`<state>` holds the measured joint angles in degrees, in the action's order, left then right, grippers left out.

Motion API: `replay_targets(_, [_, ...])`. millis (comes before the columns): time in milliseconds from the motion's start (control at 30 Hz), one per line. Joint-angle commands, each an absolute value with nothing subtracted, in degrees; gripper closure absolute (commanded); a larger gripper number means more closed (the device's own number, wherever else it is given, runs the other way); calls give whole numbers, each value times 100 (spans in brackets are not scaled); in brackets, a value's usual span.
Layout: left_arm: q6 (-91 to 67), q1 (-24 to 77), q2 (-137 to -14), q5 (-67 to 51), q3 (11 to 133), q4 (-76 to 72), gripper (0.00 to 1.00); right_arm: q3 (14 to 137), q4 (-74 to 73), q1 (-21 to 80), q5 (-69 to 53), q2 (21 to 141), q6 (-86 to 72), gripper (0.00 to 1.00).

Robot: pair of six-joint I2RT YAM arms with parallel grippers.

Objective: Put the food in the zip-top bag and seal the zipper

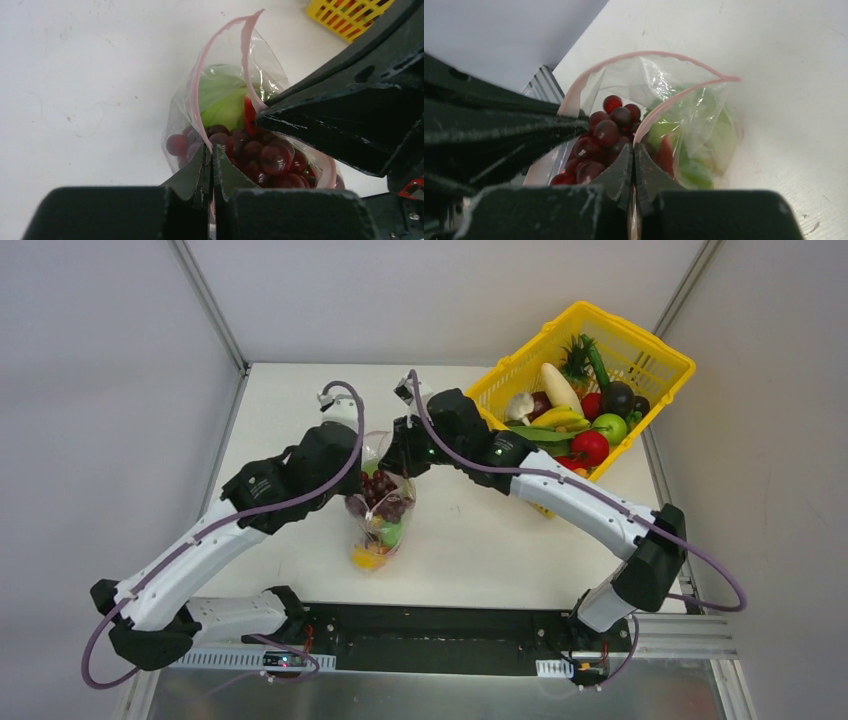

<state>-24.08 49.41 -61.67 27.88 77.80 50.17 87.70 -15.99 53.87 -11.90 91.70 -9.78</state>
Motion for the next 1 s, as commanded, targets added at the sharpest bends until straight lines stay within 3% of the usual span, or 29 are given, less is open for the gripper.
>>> replay_targets(0, [-2517, 4922, -5139, 2829, 7748, 4075, 100, 8371, -254, 5402, -1824, 7926, -1028, 100])
replay_targets(200, [-2545, 4879, -4712, 4037, 7621, 4504, 100, 7610, 1049, 5370, -1626, 7295, -1195, 100])
replay_targets(333, [-2399, 4765, -4755, 2893, 7445, 4367, 100, 8204, 105, 5344, -1056, 7725, -1096, 100])
replay_targets(467, [-2530, 4761, -4788, 2534, 7575, 4297, 100, 8301, 187, 5342, -2085, 7763, -896, 100])
replay_targets(533, [-2129, 4741, -4758, 2218, 7432, 4032, 100, 8632, -225, 5342, -1993, 7940, -921, 100])
replay_targets(667, [-2424, 4718, -5313, 2055, 8554, 5191, 100, 8593, 108, 5335, -2641, 7750, -1121, 100])
replay_targets(767, [-2201, 4664, -4643, 2362, 7617, 4048, 100, 8333, 240, 5323, -1748, 7600, -1017, 100])
replay_targets(833, [-2495, 4248, -4989, 2502, 7847, 4697, 100, 8537, -132, 5162, -990, 7796, -1225, 100])
replay_targets(900, [-2716, 4175, -5163, 2037, 8288, 5166, 100, 8692, -250, 4949, -1564, 7921, -1423, 100])
replay_targets(967, [-2705, 4218, -4766, 1036, 7846, 4260, 100, 8460, 182, 4922, -2403, 7767, -1390, 100])
